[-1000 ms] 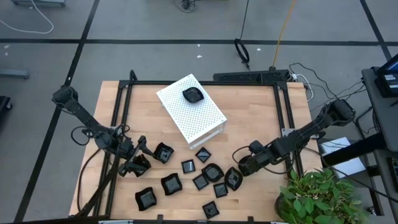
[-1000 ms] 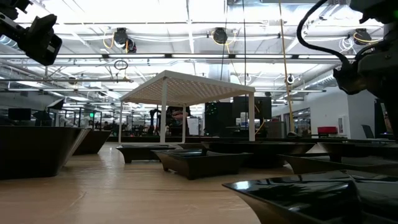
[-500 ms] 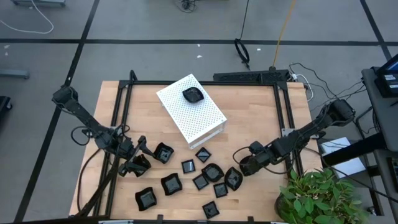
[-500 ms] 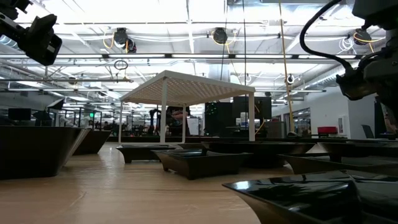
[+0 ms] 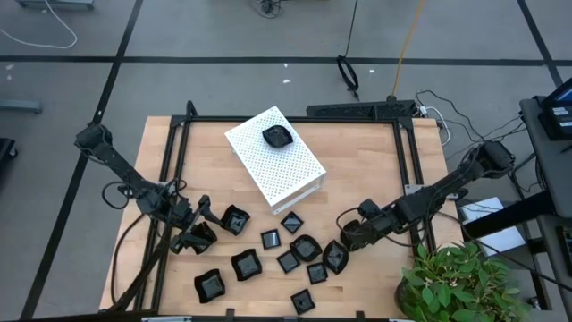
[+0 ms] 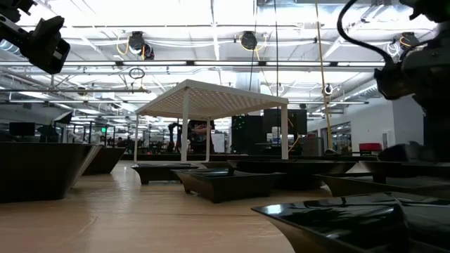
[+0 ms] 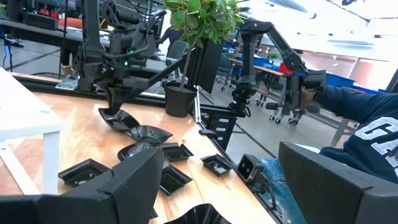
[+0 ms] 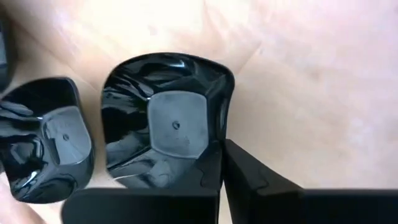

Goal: Pick & Place Mini shaped plates
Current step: Stack the leaf-shaped plate on top of the stacked leaf-shaped plates on the shelf

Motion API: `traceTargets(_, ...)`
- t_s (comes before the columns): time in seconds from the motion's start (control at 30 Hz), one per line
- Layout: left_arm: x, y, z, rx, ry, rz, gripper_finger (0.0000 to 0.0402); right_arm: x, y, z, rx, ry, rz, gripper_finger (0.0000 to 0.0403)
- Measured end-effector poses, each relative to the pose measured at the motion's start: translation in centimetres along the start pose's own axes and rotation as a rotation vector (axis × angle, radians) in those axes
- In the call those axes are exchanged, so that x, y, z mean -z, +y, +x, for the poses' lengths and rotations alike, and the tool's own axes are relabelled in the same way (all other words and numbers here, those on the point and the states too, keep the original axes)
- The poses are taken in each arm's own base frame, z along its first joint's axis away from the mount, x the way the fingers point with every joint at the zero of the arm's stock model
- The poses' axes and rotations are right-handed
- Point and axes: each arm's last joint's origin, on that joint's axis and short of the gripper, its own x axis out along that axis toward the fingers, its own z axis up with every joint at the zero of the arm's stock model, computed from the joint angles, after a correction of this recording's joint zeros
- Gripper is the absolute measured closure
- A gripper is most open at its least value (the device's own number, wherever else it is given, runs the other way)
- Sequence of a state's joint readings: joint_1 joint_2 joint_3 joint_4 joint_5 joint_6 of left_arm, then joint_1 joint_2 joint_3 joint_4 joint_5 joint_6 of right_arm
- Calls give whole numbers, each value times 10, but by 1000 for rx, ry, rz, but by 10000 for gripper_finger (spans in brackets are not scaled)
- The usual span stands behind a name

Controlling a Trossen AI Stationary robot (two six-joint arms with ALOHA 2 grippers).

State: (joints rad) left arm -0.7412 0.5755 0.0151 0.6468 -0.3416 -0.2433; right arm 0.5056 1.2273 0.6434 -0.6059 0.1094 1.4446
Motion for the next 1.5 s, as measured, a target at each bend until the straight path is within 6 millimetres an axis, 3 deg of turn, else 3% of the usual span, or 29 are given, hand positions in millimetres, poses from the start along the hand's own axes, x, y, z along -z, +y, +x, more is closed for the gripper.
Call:
traceTargets(0.2, 0, 0, 0, 0, 0, 0, 78, -4, -2, -17, -76, -81, -10, 402)
traceTargets(0.43, 0, 0, 0, 0, 0, 0, 78, -13, -7, -42, -159, -358, -66, 403)
traceTargets(0.7, 0, 0, 0, 0, 0, 0, 78, -50, -15, -82, -249, -730, -189, 403)
traceTargets(0.9, 0, 0, 0, 0, 0, 0, 78, -95, -20, -128, -482, -958, -303, 403)
traceTargets(1.07, 0, 0, 0, 0, 0, 0, 78, -140, -27, -158, -416, -995, -383, 403)
traceTargets(1.5, 0, 0, 0, 0, 0, 0, 78, -300, 4, -206, -316, -940, -781, 403)
